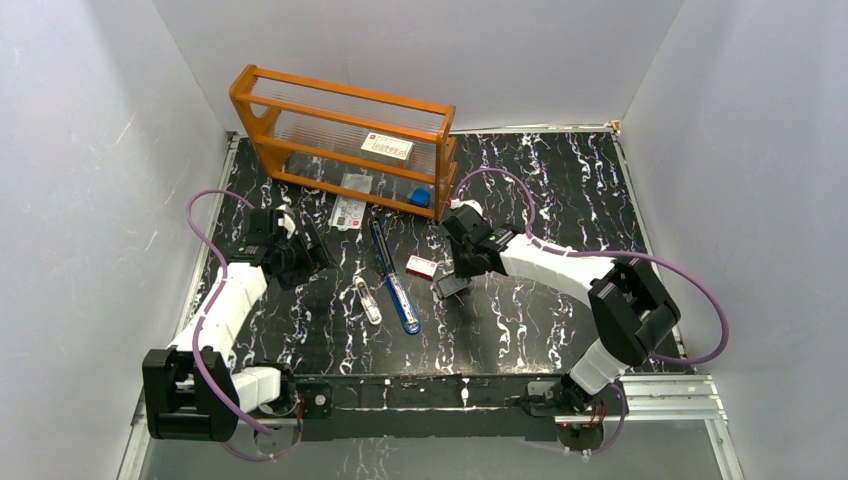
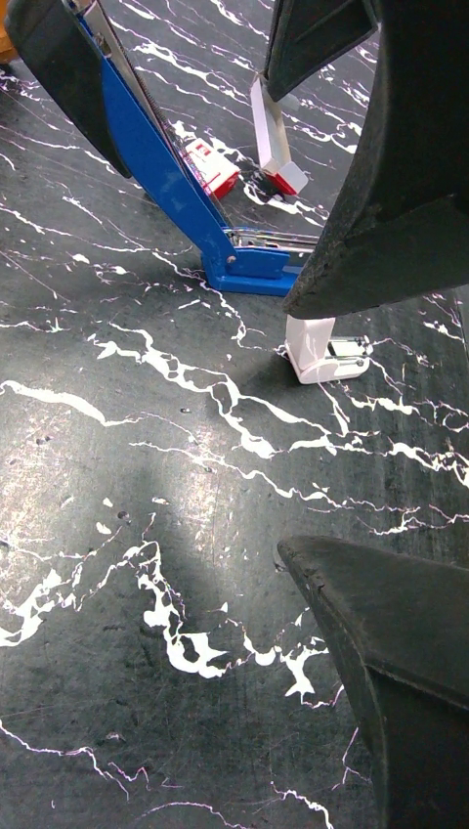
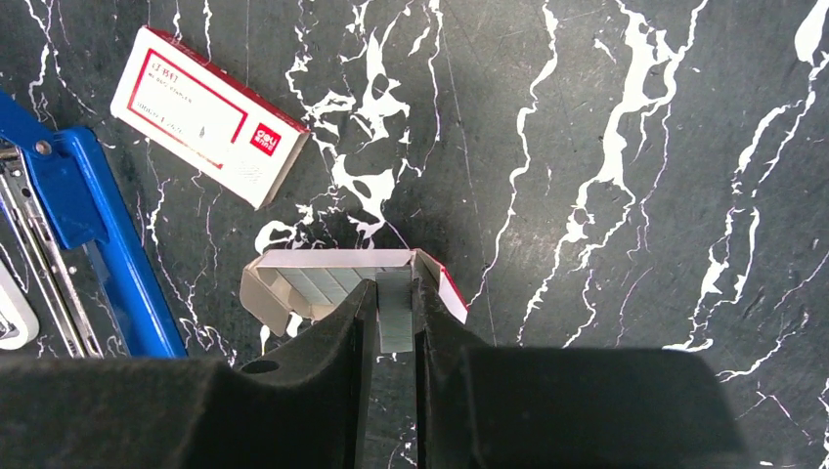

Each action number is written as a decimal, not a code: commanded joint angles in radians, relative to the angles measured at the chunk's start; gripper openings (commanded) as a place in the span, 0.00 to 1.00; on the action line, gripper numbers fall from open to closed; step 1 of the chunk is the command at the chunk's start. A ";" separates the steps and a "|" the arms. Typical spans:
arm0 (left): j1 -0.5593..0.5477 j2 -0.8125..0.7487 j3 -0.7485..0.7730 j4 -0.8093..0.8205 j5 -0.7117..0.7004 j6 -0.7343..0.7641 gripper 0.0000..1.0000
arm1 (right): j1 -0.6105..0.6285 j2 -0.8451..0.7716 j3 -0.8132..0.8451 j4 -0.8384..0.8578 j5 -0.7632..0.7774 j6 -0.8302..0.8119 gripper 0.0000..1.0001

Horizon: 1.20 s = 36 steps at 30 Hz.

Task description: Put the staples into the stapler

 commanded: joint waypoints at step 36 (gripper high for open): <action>0.005 -0.006 -0.016 0.003 0.000 0.011 0.77 | -0.024 0.019 0.089 -0.246 -0.125 -0.136 0.32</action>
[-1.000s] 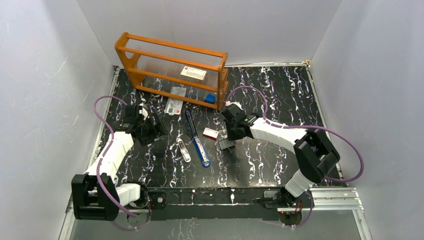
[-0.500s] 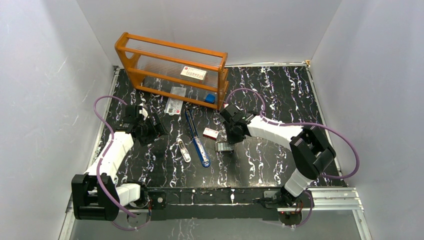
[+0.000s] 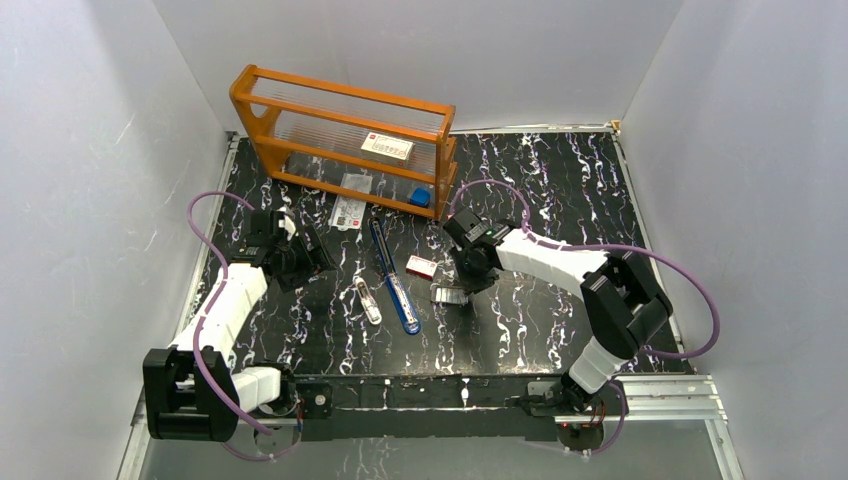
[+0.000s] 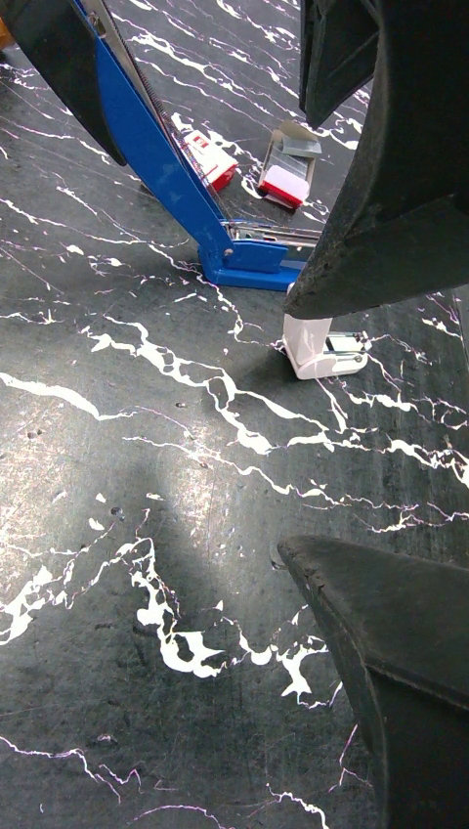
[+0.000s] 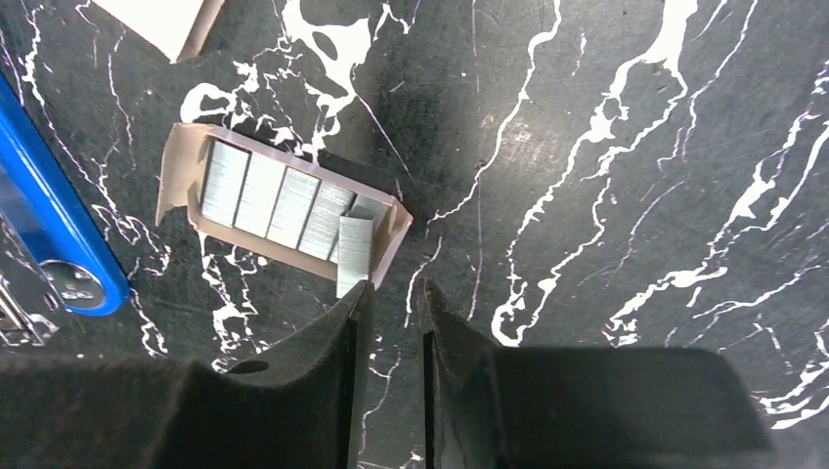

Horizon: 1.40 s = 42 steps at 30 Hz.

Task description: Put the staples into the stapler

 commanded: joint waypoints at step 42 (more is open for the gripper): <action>0.005 -0.018 -0.006 0.003 -0.017 0.011 0.77 | 0.040 0.076 0.032 0.058 0.034 -0.001 0.44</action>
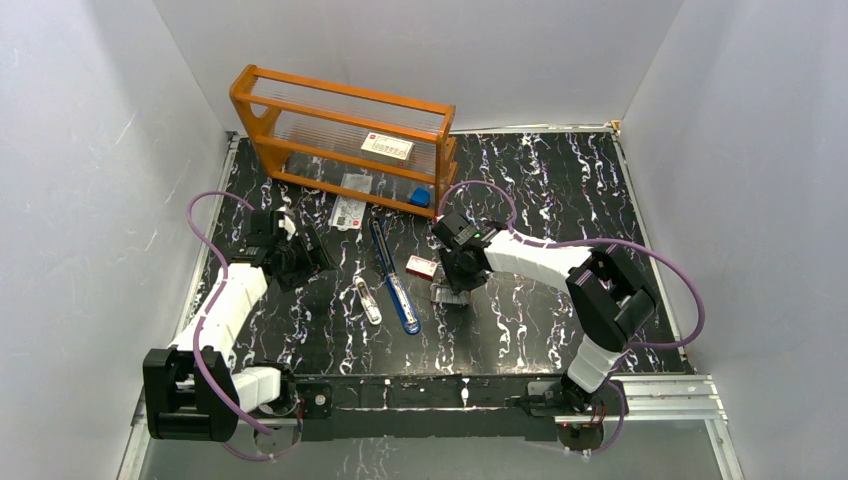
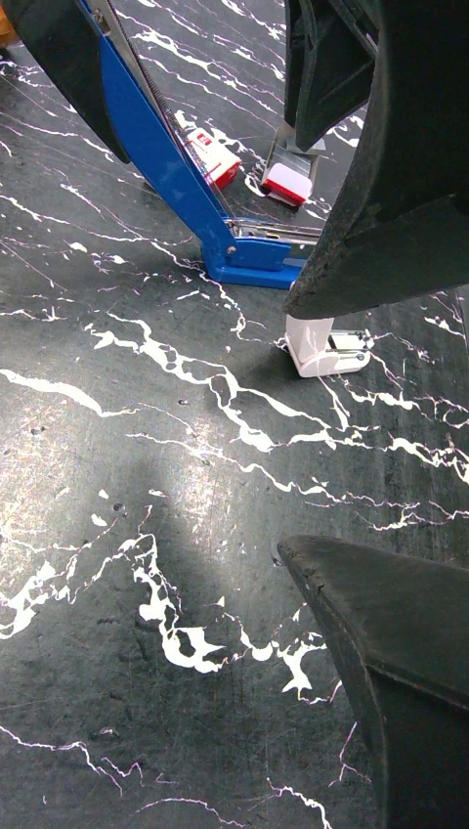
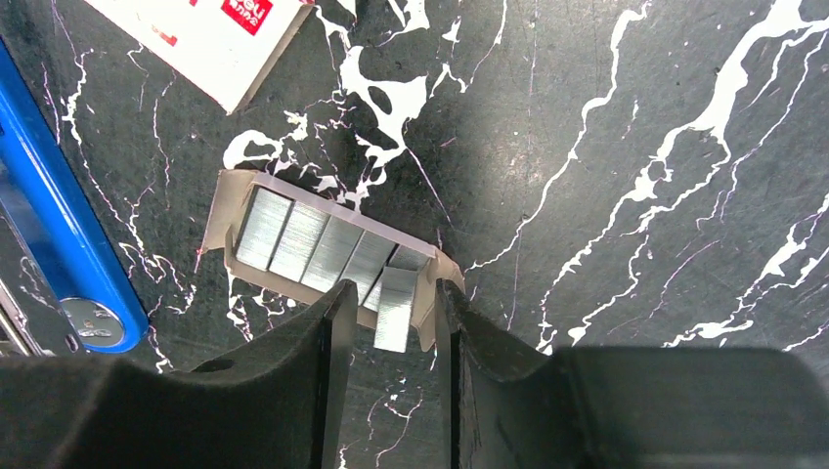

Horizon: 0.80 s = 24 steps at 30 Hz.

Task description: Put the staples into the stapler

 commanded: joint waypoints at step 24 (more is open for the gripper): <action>0.005 -0.032 -0.006 0.000 -0.020 0.010 0.77 | 0.000 0.031 0.006 -0.034 0.032 0.046 0.38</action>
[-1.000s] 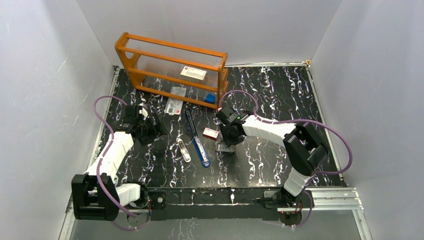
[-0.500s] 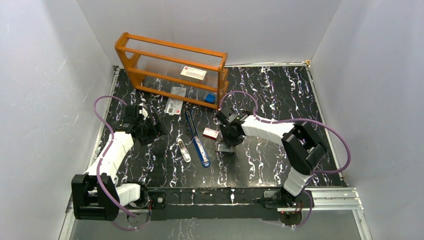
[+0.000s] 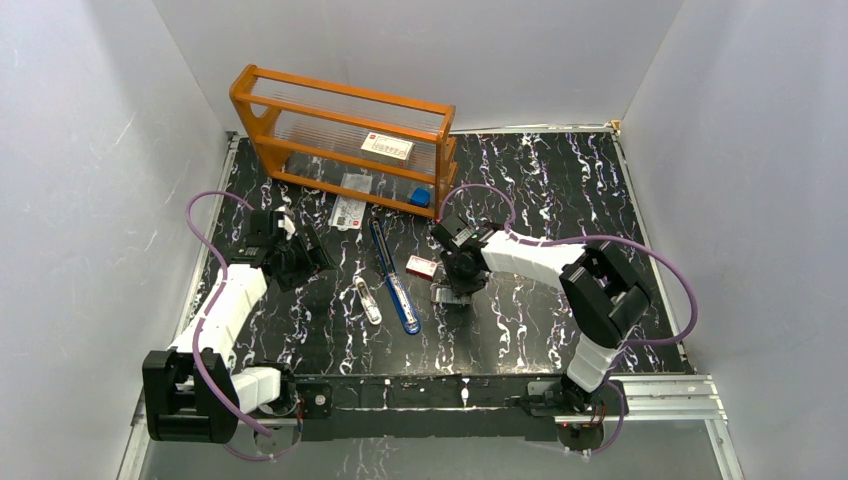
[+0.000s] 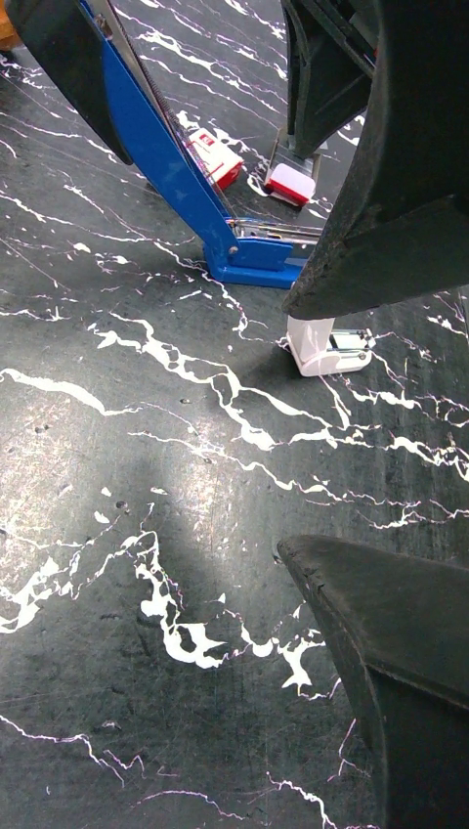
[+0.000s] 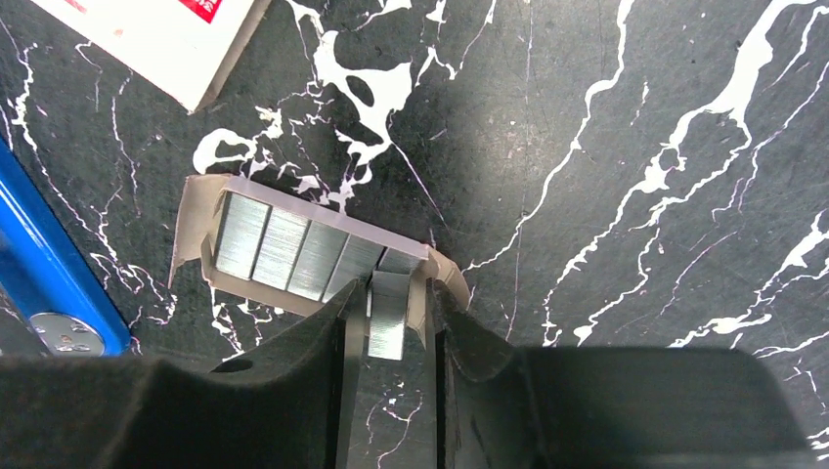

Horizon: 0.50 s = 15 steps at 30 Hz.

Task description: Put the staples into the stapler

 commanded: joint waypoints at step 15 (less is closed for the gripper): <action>0.005 -0.026 -0.006 0.000 -0.008 0.010 0.77 | 0.000 -0.098 0.015 -0.002 0.020 0.017 0.29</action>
